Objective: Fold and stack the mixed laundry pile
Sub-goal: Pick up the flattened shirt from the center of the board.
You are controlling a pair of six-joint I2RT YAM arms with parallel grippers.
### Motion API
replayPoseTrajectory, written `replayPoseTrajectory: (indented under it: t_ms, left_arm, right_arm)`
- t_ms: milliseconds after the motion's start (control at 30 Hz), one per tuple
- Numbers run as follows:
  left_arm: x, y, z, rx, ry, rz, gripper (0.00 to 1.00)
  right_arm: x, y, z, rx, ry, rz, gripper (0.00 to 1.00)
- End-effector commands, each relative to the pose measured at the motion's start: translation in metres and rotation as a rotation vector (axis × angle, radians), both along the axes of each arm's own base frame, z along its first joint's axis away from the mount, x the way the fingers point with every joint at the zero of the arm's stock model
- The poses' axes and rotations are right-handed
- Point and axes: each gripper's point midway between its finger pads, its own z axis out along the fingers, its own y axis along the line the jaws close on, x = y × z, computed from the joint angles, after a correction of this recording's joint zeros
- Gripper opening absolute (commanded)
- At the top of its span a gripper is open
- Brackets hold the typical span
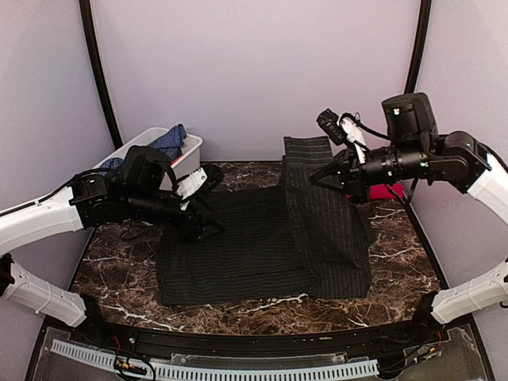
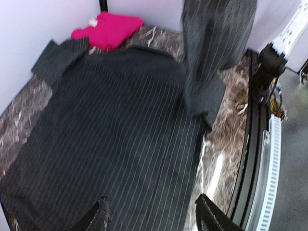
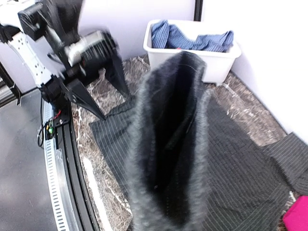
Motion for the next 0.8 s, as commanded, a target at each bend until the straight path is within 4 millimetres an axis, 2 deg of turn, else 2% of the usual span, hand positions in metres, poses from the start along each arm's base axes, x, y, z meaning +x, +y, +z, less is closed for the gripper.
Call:
replayPoseTrajectory:
  t_ms: [0,67,167,233,267,300,367,467,567,767]
  left_arm:
    - [-0.03,0.069,-0.084,0.399,0.174,0.055,0.55]
    - [-0.04,0.067,-0.08,0.389,0.166,0.009,0.53]
    - [-0.037,0.069,-0.082,0.452,0.117,0.006,0.5]
    - [-0.034,0.079,-0.097,0.614,0.052,-0.003,0.49]
    - [-0.034,0.091,-0.112,0.75,0.027,-0.025,0.48]
    - [-0.033,0.098,-0.117,0.814,0.015,-0.026,0.48]
    - [-0.043,0.112,-0.14,0.925,0.053,-0.089,0.48]
    - [-0.061,0.122,-0.165,0.963,0.119,-0.153,0.5]
    - [-0.077,0.12,-0.178,0.946,0.156,-0.189,0.5]
    - [-0.087,0.123,-0.207,0.987,0.185,-0.231,0.49]
  right_arm:
    - [0.005,-0.019,0.009,0.017,-0.056,-0.097,0.0]
    - [0.004,-0.025,0.01,0.022,-0.062,-0.116,0.0]
    - [0.002,-0.032,0.022,0.056,-0.084,-0.136,0.0]
    - [0.0,-0.037,0.032,0.079,-0.109,-0.147,0.0]
    - [0.0,-0.04,0.038,0.089,-0.124,-0.152,0.0]
    - [-0.001,-0.043,0.042,0.095,-0.14,-0.158,0.0]
    - [-0.002,-0.049,0.054,0.112,-0.175,-0.168,0.0]
    - [-0.004,-0.057,0.068,0.137,-0.22,-0.184,0.0]
    - [-0.005,-0.061,0.077,0.149,-0.253,-0.19,0.0]
    - [-0.005,-0.066,0.09,0.162,-0.297,-0.2,0.0]
